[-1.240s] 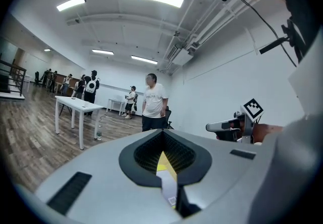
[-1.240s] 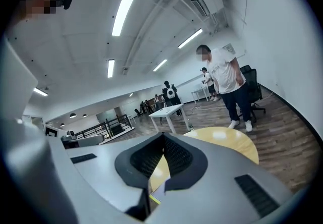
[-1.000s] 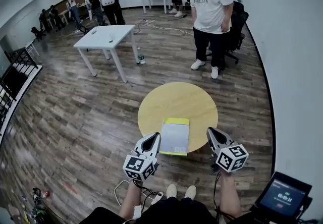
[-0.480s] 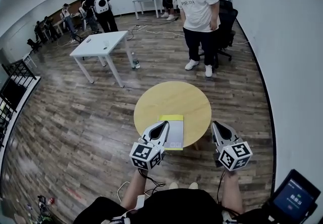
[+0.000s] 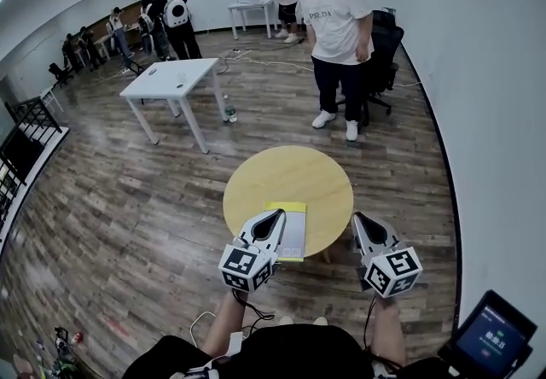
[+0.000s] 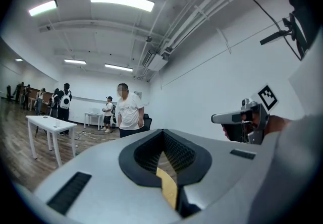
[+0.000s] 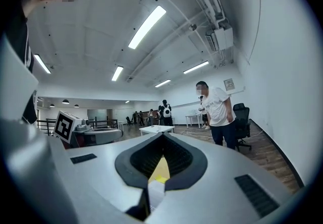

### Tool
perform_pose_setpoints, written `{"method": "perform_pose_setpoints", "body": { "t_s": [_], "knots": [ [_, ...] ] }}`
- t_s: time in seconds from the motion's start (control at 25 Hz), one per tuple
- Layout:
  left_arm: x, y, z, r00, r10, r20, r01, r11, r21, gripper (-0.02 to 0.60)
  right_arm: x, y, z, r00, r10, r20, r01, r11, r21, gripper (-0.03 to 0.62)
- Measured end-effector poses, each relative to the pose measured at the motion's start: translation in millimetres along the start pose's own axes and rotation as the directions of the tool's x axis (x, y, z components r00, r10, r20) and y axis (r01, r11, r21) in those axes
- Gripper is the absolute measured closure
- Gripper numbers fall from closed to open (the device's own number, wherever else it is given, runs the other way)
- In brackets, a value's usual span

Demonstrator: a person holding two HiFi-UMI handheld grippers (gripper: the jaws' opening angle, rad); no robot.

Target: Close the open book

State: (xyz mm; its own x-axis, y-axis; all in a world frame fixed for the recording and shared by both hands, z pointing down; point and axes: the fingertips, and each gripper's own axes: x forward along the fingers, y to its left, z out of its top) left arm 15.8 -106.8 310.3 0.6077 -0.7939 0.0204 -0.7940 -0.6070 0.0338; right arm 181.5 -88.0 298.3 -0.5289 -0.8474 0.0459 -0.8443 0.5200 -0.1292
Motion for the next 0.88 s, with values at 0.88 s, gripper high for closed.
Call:
{"method": "perform_pose_setpoints", "body": {
  "t_s": [0.88],
  "knots": [
    [-9, -3, 4, 1.000, 0.015, 0.005, -0.015, 1.000, -0.011, 0.583, -1, 10, 8, 1.000, 0.013, -0.001, -0.013, 0.999, -0.037, 0.589]
  ]
}}
